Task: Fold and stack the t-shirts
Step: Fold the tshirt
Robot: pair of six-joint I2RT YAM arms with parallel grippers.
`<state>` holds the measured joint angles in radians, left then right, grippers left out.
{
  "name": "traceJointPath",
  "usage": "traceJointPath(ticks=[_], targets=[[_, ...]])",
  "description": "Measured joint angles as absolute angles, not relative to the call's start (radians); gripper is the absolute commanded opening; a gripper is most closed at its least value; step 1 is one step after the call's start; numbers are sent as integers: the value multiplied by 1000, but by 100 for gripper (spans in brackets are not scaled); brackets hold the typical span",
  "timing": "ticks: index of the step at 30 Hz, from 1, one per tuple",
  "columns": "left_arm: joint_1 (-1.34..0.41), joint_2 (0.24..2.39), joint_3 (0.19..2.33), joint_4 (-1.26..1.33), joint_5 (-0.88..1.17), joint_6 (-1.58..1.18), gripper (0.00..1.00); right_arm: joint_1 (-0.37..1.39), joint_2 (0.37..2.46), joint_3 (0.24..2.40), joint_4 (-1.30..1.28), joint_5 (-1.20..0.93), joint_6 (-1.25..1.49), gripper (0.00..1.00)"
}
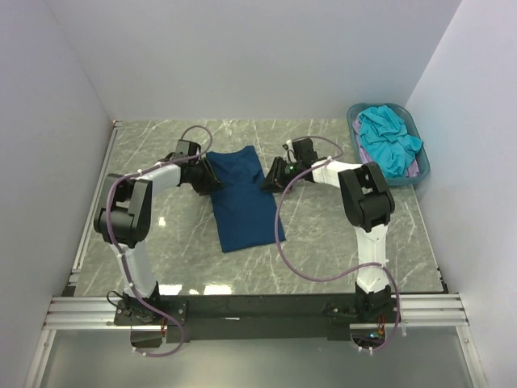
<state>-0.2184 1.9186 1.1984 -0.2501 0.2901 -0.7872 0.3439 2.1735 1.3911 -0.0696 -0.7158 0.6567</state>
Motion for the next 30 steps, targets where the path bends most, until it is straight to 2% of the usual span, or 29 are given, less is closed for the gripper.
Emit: traceJointPath(ticks=[2,4,5,9,13,20,30], targets=[[-221,1893,1199,-277,262,-776,53,344,2138,1381,-96,-677,640,39],[-226,1847,1199,-324,209,-766,57,349,2081,1357,-131,-630,619,45],[-228,1818,1199,-348,183,-762,62,352,2049,1343,-150,-607,608,47],[-260,1620,1180,-430,56,-745,79,384,1867,1274,-273,-458,550,54],[-328,1414,1099,-499,-46,-747,92,466,1724,1202,-400,-296,509,55],[-506,1229,895,-661,-155,-822,91,621,1673,1052,-572,-178,511,54],[-621,1228,831,-738,-177,-900,86,648,1718,1051,-608,-129,526,49]])
